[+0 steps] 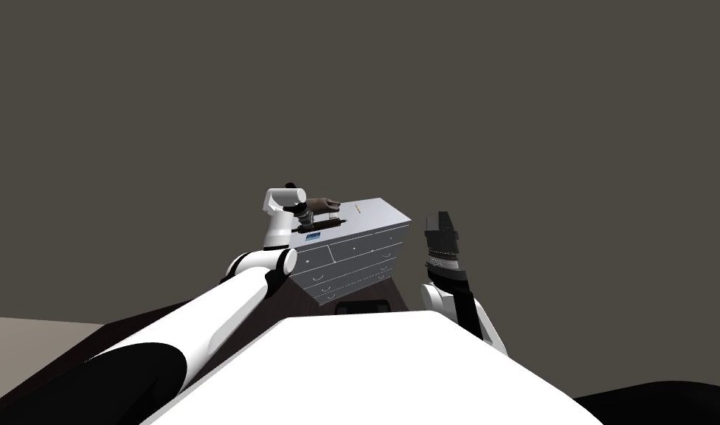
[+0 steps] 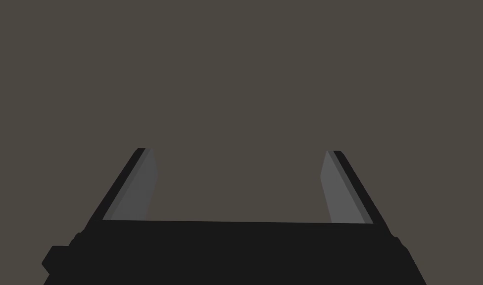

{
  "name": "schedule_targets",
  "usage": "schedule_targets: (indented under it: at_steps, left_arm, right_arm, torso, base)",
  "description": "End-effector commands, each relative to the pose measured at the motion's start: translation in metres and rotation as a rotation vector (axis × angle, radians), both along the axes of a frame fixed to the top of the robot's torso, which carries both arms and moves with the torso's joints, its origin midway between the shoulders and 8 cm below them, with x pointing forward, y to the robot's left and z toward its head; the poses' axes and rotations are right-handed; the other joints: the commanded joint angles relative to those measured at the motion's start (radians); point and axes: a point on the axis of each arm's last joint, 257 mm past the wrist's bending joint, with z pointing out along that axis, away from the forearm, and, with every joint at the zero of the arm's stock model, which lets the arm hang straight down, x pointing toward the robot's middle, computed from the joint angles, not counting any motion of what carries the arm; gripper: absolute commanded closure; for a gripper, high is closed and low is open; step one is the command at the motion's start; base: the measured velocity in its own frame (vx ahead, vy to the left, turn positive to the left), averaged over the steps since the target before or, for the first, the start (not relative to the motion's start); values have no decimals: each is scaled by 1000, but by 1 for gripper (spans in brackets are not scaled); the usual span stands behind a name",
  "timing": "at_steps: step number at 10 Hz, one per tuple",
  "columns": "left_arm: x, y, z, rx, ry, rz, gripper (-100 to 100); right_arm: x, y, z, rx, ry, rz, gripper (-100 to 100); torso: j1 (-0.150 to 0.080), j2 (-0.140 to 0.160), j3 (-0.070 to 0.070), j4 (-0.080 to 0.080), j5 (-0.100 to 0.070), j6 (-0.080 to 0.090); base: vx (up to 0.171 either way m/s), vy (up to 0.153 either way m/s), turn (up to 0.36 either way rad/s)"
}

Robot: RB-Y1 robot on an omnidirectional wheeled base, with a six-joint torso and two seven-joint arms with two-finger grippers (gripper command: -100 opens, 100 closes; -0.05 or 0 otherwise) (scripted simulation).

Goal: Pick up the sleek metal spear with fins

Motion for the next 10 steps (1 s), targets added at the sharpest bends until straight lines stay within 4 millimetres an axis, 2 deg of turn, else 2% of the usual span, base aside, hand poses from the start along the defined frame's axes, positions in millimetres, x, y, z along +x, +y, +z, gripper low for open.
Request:
schedule_targets:
  at_steps: [1,4,5,6,8,9,10]
  left_arm:
    - [0,0,0,0,0,0,100]
    - [0,0,0,0,0,0,100]
    - [0,0,0,0,0,0,0]
    - [-3,0,8,0,0,0,100]
    - [-7,-1,17,0,1,0,100]
    - [-5,0,15,0,-1,0,100]
    - [-5,0,15,0,1,0,0]
  right_arm:
    - [0,0,0,0,0,0,0]
    - [0,0,0,0,0,0,0]
    - [0,0,0,0,0,0,0]
    - [0,0,0,0,0,0,0]
    - [0,0,0,0,0,0,0]
    - [0,0,0,0,0,0,0]
    - [0,0,0,0,0,0,0]
  torso:
    - [0,0,0,0,0,0]
    - [0,0,0,0,0,0]
    - [0,0,0,0,0,0]
    - [0,0,0,0,0,0]
    - [-1,2,1,1,-1,0]
    - [-1,2,2,1,-1,0]
    - [-1,2,1,1,-1,0]
  base:
    - [0,0,0]
    - [0,0,0]
    - [0,0,0]
    - [-6,-3,1]
    - [-8,-2,1]
    - [0,0,0]
    - [0,0,0]
